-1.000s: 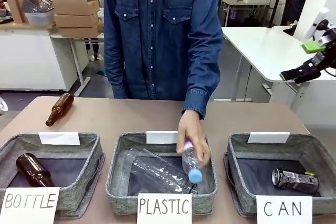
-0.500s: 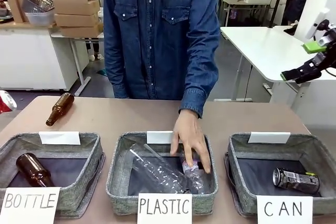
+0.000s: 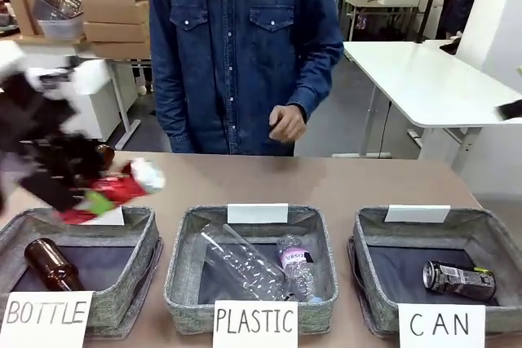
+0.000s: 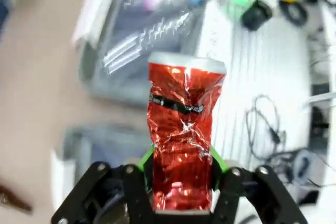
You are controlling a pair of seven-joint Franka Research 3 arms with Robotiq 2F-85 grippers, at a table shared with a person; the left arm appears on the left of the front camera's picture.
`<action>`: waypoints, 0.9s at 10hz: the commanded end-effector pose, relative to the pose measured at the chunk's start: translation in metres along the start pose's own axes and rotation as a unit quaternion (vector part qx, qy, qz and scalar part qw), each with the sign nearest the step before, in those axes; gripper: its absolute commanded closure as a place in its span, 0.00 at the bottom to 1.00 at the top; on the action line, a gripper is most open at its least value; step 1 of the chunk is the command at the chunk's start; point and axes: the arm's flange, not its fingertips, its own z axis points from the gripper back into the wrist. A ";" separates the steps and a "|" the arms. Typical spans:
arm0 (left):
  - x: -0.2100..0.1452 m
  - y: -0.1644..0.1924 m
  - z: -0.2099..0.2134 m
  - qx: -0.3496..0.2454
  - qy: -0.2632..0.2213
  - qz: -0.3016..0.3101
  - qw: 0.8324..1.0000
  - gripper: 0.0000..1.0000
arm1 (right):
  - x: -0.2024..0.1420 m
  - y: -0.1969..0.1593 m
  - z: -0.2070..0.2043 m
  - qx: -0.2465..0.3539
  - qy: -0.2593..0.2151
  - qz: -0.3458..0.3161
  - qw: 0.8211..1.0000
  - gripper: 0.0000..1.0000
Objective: Sort the can waste into the basket.
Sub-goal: Pick up the can waste from the table and place it in the right Fabric basket.
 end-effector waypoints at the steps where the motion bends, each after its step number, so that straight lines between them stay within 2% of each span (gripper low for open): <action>1: 0.064 -0.001 -0.033 -0.021 -0.044 -0.102 0.994 0.65 | -0.023 0.005 0.046 -0.092 -0.039 -0.065 0.993 0.00; 3: 0.139 -0.008 -0.086 -0.001 -0.057 -0.150 0.987 0.65 | -0.068 0.021 0.086 -0.154 -0.035 -0.095 0.983 0.00; 4: 0.179 -0.013 -0.124 -0.012 -0.067 -0.164 0.984 0.65 | -0.095 0.028 0.098 -0.154 -0.044 -0.087 0.983 0.00; 5: 0.214 -0.016 -0.154 0.007 -0.071 -0.179 0.981 0.65 | -0.058 0.011 0.086 -0.130 -0.051 -0.064 0.988 0.00; 7: 0.290 -0.014 -0.211 0.003 -0.040 -0.183 0.982 0.65 | -0.058 0.011 0.086 -0.130 -0.051 -0.064 0.988 0.00; 9: 0.335 0.000 -0.249 -0.011 -0.058 -0.168 0.984 0.65 | -0.058 0.011 0.086 -0.130 -0.051 -0.064 0.988 0.00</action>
